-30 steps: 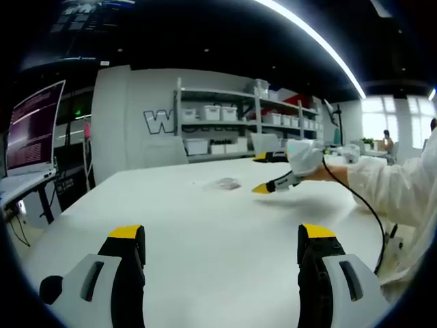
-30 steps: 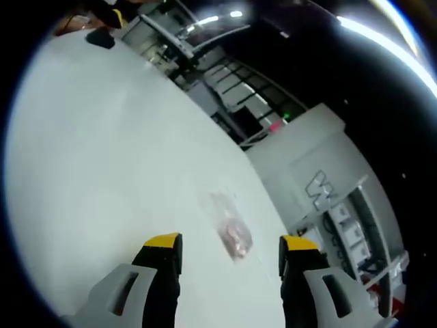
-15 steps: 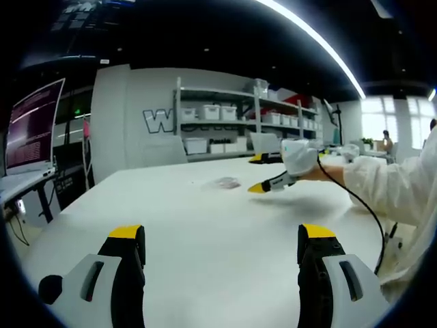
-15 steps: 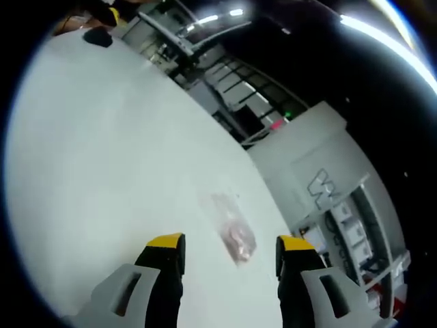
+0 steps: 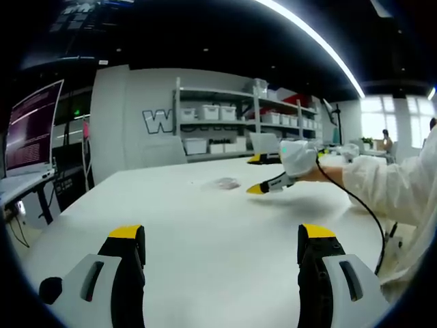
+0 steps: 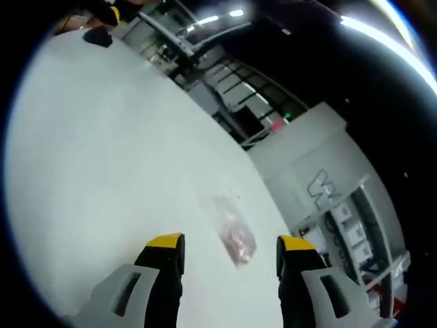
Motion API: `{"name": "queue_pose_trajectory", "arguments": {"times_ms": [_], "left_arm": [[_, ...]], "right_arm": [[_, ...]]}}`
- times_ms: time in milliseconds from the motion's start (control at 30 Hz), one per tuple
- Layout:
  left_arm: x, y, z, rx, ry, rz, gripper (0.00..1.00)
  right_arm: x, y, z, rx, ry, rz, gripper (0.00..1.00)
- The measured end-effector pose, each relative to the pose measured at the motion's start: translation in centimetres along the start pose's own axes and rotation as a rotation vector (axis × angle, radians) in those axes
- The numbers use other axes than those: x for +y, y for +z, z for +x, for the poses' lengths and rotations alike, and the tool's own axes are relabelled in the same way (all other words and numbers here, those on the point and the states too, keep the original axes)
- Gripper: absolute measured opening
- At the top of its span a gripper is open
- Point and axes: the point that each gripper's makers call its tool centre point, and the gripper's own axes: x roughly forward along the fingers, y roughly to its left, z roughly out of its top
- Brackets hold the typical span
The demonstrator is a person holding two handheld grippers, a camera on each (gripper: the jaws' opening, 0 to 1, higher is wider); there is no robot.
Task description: Open the resealable bag by pulling the two sides of the seal apart until the entire bag opening is separated and visibly accessible.
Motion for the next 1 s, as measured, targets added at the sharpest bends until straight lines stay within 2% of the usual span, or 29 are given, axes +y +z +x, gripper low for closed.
{"name": "queue_pose_trajectory", "arguments": {"times_ms": [200, 600, 767, 1000], "left_arm": [[0.0, -0.1, -0.2, 0.001, 0.001, 0.001, 0.92], [0.5, -0.1, -0.3, -0.005, 0.008, 0.000, 0.92], [0.4, -0.1, -0.3, -0.005, 0.007, 0.000, 0.92], [0.8, -0.3, -0.4, -0.004, 0.019, -0.002, 0.92]], "right_arm": [[-0.4, 0.0, 0.8, -0.004, -0.002, 0.006, 0.53], [0.2, -0.3, 2.2, 0.011, 0.004, 0.020, 0.52], [-0.2, 0.1, 3.5, 0.011, 0.004, 0.025, 0.51], [-0.3, 1.0, 3.1, -0.014, -0.004, 0.035, 0.50]]}}
